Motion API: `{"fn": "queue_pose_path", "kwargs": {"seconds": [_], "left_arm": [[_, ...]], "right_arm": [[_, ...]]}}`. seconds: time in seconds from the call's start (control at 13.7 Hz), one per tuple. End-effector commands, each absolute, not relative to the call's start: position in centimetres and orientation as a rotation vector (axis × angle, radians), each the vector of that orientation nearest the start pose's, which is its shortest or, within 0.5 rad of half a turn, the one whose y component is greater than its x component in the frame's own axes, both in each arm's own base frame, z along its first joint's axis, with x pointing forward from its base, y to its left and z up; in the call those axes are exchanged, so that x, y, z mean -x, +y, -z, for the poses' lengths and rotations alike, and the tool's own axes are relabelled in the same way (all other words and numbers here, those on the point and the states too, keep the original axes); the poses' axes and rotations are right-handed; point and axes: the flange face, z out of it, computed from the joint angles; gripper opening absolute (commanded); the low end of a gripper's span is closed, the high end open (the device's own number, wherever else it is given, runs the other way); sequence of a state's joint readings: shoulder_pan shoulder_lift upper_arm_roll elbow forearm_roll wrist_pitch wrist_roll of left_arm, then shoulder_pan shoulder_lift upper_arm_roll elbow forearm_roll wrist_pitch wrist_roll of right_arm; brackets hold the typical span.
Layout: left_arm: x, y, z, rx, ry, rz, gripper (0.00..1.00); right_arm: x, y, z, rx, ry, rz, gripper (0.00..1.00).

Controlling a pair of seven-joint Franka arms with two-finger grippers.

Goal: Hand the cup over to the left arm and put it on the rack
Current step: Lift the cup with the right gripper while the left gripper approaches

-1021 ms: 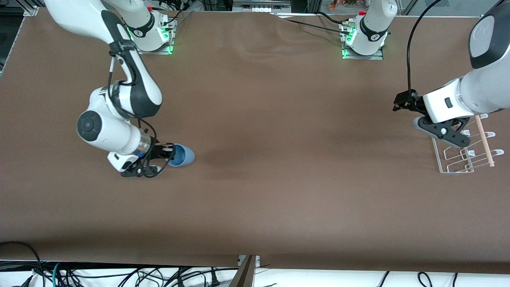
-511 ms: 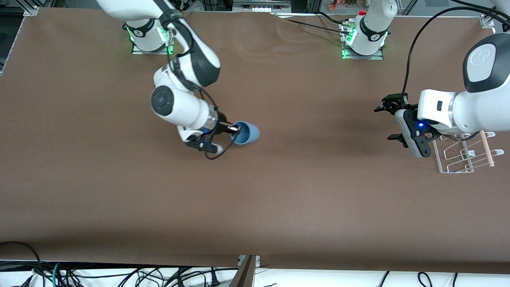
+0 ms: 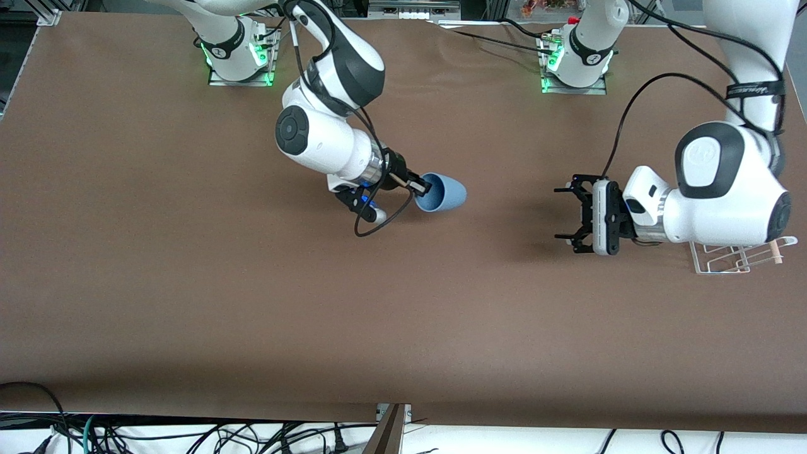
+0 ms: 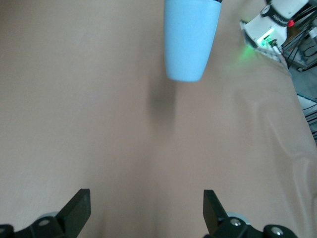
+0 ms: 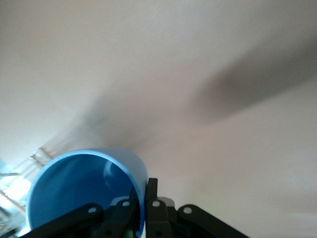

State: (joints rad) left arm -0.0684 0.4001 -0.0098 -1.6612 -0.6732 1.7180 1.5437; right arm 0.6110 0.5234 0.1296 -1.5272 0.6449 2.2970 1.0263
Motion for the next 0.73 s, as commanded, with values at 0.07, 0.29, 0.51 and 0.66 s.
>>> {"fn": "queue_pose_path", "kwargs": {"seconds": [0.07, 0.29, 0.51, 0.66], "left_arm": [[-61.6, -11.5, -35.7, -1.719, -1.689, -0.350, 1.00], [-58.9, -13.9, -33.4, -1.595, -1.708, -0.358, 1.00], [-57.8, -17.0, -34.3, -1.550, -1.716, -0.363, 1.00], [-57.6, -17.0, -36.0, -1.597, -1.683, -0.341, 1.00]], "right_arm": [[-52.0, 52.5, -40.9, 2.303, 0.988, -0.473, 0.00], [-51.9, 54.8, -44.1, 2.207, 1.082, -0.506, 0.00], [-51.4, 56.5, -45.0, 2.160, 1.121, -0.544, 0.00], [-51.2, 57.0, -45.0, 2.148, 1.120, -0.543, 0.00]]}}
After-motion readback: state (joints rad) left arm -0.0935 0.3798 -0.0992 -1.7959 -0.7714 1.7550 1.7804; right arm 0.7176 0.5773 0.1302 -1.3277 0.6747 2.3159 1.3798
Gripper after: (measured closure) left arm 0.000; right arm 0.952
